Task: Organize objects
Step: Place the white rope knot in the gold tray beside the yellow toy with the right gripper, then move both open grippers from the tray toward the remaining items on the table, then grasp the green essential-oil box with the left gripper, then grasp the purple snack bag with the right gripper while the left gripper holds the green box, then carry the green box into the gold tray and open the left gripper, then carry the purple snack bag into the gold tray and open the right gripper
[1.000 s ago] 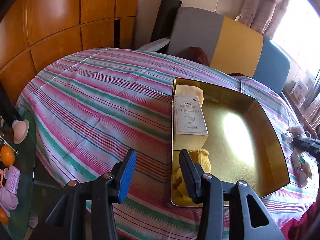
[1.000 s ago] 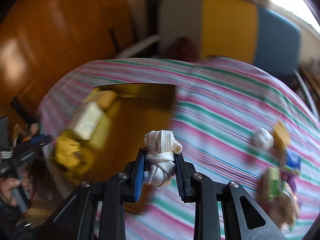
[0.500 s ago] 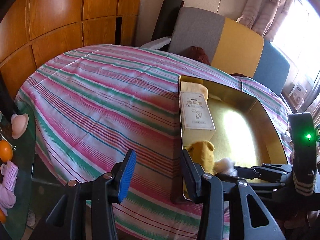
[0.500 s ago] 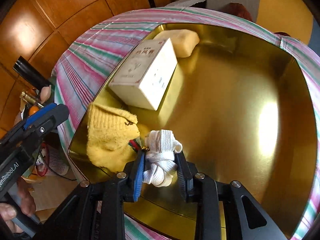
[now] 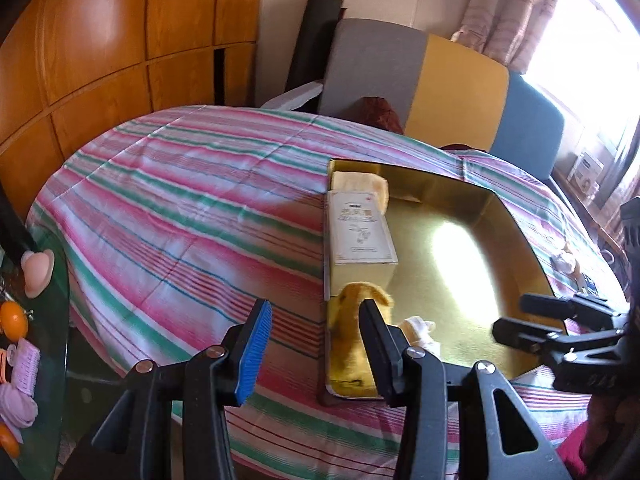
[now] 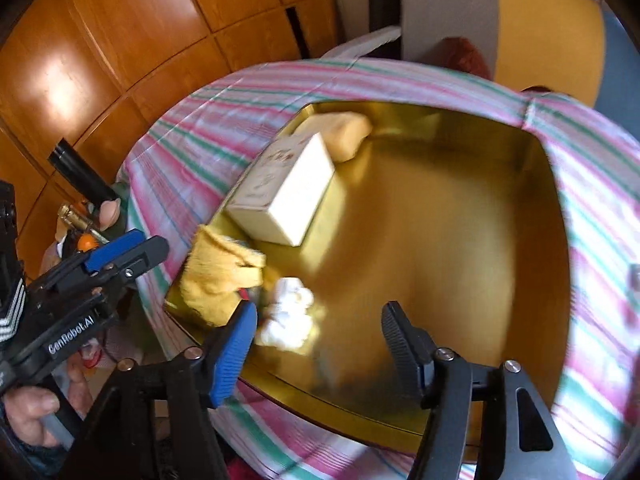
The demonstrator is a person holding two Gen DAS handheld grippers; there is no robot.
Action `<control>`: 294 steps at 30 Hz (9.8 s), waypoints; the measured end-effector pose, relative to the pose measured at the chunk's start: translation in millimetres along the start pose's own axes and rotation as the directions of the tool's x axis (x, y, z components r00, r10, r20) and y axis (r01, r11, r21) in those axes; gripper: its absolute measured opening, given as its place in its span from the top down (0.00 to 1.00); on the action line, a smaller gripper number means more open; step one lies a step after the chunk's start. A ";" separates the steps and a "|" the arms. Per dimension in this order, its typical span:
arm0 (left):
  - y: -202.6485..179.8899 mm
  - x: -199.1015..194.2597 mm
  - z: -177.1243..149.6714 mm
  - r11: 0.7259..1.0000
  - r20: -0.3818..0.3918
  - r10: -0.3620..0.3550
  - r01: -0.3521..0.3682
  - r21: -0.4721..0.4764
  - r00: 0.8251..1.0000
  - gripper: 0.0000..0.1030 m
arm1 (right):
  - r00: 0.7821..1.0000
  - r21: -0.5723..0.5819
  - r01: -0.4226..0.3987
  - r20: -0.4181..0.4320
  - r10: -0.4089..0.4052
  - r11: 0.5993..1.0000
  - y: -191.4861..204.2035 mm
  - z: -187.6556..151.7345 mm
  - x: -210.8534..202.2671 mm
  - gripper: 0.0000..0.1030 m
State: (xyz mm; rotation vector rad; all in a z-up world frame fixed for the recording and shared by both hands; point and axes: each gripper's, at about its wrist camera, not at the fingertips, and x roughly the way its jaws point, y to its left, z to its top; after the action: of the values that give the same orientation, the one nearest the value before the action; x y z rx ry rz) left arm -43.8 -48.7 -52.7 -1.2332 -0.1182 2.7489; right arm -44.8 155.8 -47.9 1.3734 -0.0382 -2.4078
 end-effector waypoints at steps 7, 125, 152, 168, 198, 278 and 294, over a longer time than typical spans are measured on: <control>-34.6 1.4 -2.2 0.995 -0.021 -0.058 0.060 0.086 0.998 0.56 | 0.990 0.057 0.136 0.023 -0.138 0.989 -57.5 -12.1 -42.9 0.24; -340.1 83.5 -72.8 0.727 -0.468 -0.456 0.620 0.295 0.757 0.48 | 0.829 0.356 0.555 -0.310 -0.465 0.752 -414.6 -107.9 -104.1 0.54; -316.3 57.5 -80.6 0.718 -0.448 -0.445 0.608 0.338 0.775 0.67 | 0.939 0.313 0.340 -0.171 -0.300 0.887 -282.3 -106.5 -53.9 0.54; -287.6 1.7 -51.6 0.701 -0.369 -0.512 0.626 0.343 0.776 0.67 | 0.936 0.297 0.343 -0.186 -0.298 0.891 -284.6 -103.1 -52.1 0.53; -103.2 201.7 126.3 0.992 -0.268 -0.066 0.093 0.090 0.961 0.66 | 0.922 0.252 0.376 -0.194 -0.334 0.892 -279.4 -99.9 -48.8 0.53; -92.7 -1.0 3.6 0.974 -0.017 -0.156 0.156 0.161 0.988 0.53 | 0.897 0.216 0.442 -0.073 -0.437 0.871 -224.6 -33.4 -72.7 0.61; -43.4 3.0 5.8 0.991 -0.023 -0.101 0.103 0.081 0.995 0.53 | 0.997 0.063 0.075 -0.005 -0.075 0.995 -55.1 68.0 29.2 0.61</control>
State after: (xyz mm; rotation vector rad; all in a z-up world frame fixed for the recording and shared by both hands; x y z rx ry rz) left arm -46.5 -5.4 -45.8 -1.1979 -0.0639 2.6268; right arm -131.6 187.1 -47.5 1.4295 -0.0640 -2.4863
